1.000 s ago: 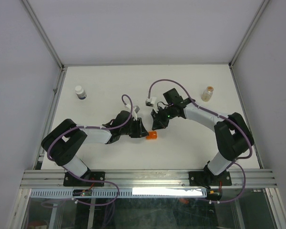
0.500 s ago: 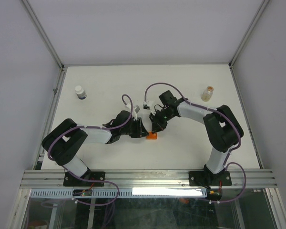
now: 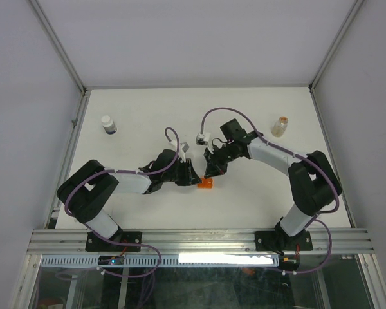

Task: Sort the pills into containers
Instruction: Close the pill container at the center of the board.

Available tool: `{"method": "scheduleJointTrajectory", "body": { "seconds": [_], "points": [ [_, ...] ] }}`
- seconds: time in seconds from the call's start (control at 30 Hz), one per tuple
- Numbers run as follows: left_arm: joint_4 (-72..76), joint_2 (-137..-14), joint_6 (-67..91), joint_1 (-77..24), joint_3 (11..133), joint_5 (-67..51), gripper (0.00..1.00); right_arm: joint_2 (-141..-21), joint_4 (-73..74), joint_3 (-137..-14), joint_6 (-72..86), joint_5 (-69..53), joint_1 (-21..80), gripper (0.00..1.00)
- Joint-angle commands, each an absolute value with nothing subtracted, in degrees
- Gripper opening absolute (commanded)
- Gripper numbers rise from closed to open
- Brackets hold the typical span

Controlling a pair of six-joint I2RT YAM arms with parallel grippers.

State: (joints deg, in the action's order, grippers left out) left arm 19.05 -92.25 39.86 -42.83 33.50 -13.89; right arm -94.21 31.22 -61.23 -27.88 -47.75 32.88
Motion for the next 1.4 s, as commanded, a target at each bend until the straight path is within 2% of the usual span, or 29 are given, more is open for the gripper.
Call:
{"method": "scheduleJointTrajectory", "body": {
  "seconds": [0.0, 0.13, 0.27, 0.53, 0.7, 0.8, 0.93, 1.03, 1.37],
  "points": [
    [18.1, -92.9, 39.6, -43.5, 33.0, -14.2, 0.25, -96.9, 32.4, -61.4, -30.5, -46.7, 33.0, 0.06],
    [18.5, -93.4, 39.7, -43.5, 33.2, -14.4, 0.25, -104.8, 36.6, -64.0, -31.7, -39.2, 32.4, 0.04],
    [18.9, -94.0, 39.6, -43.6, 33.1, -14.9, 0.25, -105.3, 36.1, -64.2, -30.7, -36.0, 32.1, 0.04],
    [18.6, -93.5, 39.5, -43.6, 33.3, -14.9, 0.25, -95.9, 38.1, -63.9, -35.1, -51.1, 31.0, 0.06],
    [18.3, -93.6, 39.6, -43.5, 33.6, -14.9, 0.25, -92.0, 36.4, -61.4, -37.4, -51.3, 31.2, 0.06],
    [18.3, -93.7, 39.5, -43.5, 33.7, -14.9, 0.25, -93.5, 35.3, -60.5, -37.6, -48.1, 32.1, 0.06],
    [18.3, -94.1, 39.4, -43.5, 33.7, -14.9, 0.25, -102.2, 35.5, -61.9, -37.4, -35.9, 33.9, 0.05],
    [18.5, -94.5, 39.2, -43.5, 33.7, -15.3, 0.25, -104.8, 35.0, -62.4, -35.5, -32.1, 33.7, 0.04],
    [17.9, -93.9, 38.9, -43.4, 34.1, -15.0, 0.25, -95.0, 38.4, -63.0, -38.4, -49.0, 32.0, 0.06]
  ]
}}
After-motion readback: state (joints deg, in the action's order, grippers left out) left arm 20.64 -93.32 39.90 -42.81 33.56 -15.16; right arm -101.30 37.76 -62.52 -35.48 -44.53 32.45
